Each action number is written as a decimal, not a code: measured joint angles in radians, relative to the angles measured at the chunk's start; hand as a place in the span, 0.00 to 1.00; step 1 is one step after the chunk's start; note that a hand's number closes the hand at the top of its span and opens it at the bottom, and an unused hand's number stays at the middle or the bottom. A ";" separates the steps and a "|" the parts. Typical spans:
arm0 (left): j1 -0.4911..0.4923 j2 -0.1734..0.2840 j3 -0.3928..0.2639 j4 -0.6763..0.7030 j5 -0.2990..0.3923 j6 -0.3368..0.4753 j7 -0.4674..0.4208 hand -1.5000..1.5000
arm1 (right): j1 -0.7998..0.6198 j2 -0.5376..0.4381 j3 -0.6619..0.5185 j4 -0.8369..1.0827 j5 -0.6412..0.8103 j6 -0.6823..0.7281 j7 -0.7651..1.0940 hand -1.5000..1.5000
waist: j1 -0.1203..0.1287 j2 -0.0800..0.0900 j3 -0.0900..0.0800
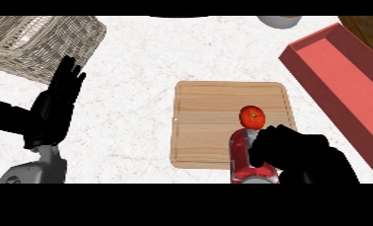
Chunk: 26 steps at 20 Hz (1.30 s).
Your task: Pick the can from the cutting board and place it in the cardboard box
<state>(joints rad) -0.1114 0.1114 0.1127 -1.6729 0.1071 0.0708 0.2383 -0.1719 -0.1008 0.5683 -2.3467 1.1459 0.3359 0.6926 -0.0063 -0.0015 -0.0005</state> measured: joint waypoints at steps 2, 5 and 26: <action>0.004 0.005 0.005 -0.006 0.006 -0.004 0.006 0.50 | -0.028 0.005 -0.081 -0.001 -0.001 0.021 0.007 1.00 | 0.003 0.001 0.000; 0.022 -0.002 0.002 0.003 0.008 -0.016 -0.027 0.50 | -0.051 -0.003 -0.229 0.014 -0.039 0.043 -0.022 1.00 | 0.005 0.002 0.000; -0.003 -0.013 -0.010 0.000 -0.001 -0.006 -0.005 0.50 | -0.229 -0.331 -0.827 0.702 -0.208 -0.152 -0.539 1.00 | 0.017 0.005 0.001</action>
<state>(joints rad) -0.1146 0.0983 0.1025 -1.6729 0.1062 0.0652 0.2332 -0.4011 -0.4323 -0.2583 -1.6448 0.9380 0.1839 0.1533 0.0103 0.0034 0.0004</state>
